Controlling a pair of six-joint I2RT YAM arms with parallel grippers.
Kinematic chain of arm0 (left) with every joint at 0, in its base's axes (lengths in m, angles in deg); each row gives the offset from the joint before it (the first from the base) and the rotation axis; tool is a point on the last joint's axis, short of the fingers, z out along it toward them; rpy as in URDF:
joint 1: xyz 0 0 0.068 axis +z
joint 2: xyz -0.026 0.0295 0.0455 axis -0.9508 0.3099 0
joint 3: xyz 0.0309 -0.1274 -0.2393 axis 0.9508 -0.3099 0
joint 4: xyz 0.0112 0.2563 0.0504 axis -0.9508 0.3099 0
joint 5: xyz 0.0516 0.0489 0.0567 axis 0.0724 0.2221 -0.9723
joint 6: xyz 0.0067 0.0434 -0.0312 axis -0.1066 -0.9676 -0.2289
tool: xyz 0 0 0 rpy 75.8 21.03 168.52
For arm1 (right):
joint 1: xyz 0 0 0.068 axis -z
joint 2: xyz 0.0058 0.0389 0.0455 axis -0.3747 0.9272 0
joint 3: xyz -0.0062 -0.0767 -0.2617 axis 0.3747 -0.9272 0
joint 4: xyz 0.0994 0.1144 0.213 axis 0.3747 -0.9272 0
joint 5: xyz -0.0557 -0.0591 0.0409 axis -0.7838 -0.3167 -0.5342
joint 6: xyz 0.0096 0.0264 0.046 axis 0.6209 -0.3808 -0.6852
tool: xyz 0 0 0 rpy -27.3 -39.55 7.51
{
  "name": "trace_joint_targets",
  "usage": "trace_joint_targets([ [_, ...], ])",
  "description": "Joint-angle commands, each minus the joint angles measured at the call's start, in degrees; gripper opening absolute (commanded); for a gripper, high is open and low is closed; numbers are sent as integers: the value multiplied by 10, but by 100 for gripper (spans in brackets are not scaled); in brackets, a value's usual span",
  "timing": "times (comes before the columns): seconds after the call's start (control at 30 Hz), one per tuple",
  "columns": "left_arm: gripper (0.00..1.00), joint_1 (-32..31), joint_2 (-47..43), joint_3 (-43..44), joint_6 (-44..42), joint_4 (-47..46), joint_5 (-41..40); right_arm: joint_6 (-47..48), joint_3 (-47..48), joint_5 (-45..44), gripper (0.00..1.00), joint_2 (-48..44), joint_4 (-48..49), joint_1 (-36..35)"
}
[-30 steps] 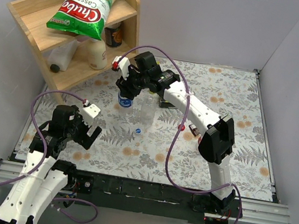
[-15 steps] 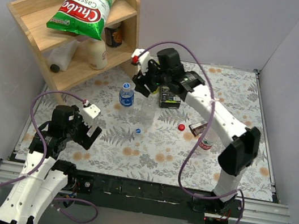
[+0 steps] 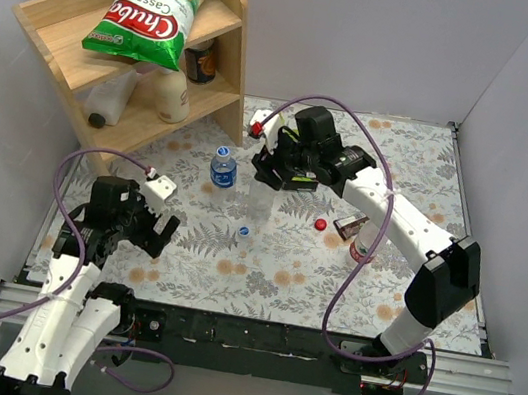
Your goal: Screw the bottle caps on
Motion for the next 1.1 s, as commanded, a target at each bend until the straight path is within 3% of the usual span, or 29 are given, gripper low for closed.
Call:
trace_joint_targets([
  [0.0, 98, 16, -1, 29, 4, 17, 33, 4, -8, 28, 64, -2, 35, 3],
  [0.27, 98, 22, 20, 51, -14, 5, 113, 8, -66, 40, 50, -11, 37, 3],
  [0.3, 98, 21, 26, 58, -19, 3, 139, 15, -70, 51, 37, -16, 34, 3],
  [0.4, 98, 21, 48, 79, -41, -3, 199, 29, -58, 71, 17, -25, 15, 3],
  [0.5, 98, 20, 68, 95, -44, -39, 260, 46, -18, 126, 7, -52, -19, 3],
  [0.63, 98, 0, 105, 128, -5, -96, 343, 37, 24, 212, 4, -87, -51, 3],
  [0.73, 98, -38, 126, 146, 37, -145, 361, 1, 36, 264, 3, -107, -38, 2],
  [1.07, 98, -123, 142, 121, 75, -234, 330, -141, 108, 344, 2, -79, 25, -6],
])
